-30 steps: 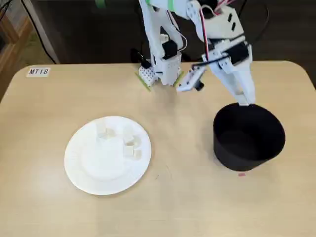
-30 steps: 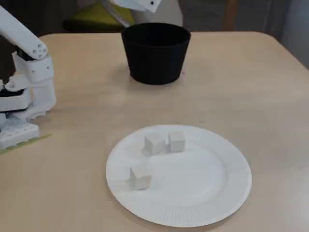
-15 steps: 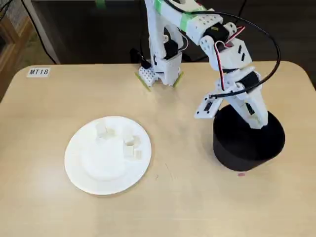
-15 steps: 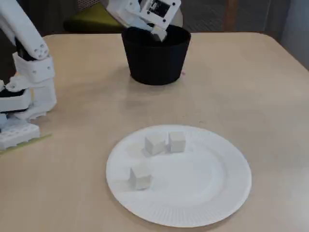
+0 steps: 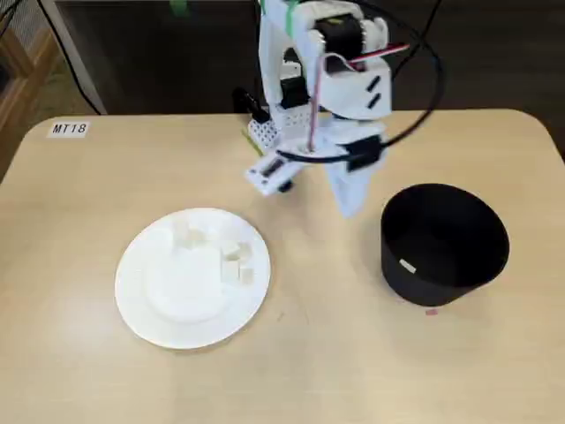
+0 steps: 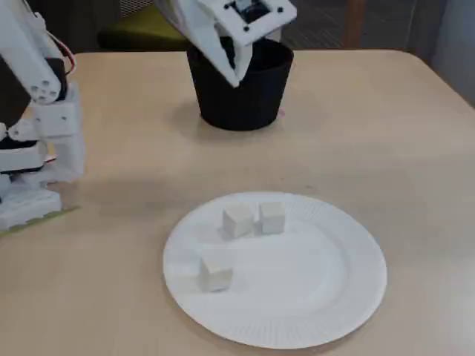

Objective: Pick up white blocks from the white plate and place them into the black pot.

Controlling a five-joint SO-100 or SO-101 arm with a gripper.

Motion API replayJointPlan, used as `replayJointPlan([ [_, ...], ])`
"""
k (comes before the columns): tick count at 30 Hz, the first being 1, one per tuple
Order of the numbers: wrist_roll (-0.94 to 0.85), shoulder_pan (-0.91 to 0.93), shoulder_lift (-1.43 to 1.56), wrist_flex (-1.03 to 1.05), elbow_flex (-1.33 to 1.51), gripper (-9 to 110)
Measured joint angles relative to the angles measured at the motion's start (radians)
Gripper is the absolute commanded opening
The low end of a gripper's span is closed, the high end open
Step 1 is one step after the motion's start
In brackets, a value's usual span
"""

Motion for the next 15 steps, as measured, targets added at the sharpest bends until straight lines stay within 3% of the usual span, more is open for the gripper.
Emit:
replayJointPlan([
  [4, -0.054, 0.287, -0.035, 0.081, -0.003, -2],
  [7, 0.012, 0.426, -0.069, 0.091, -0.003, -2],
  [15, 0.382, 0.528, -0.218, 0.086, -0.005, -2],
])
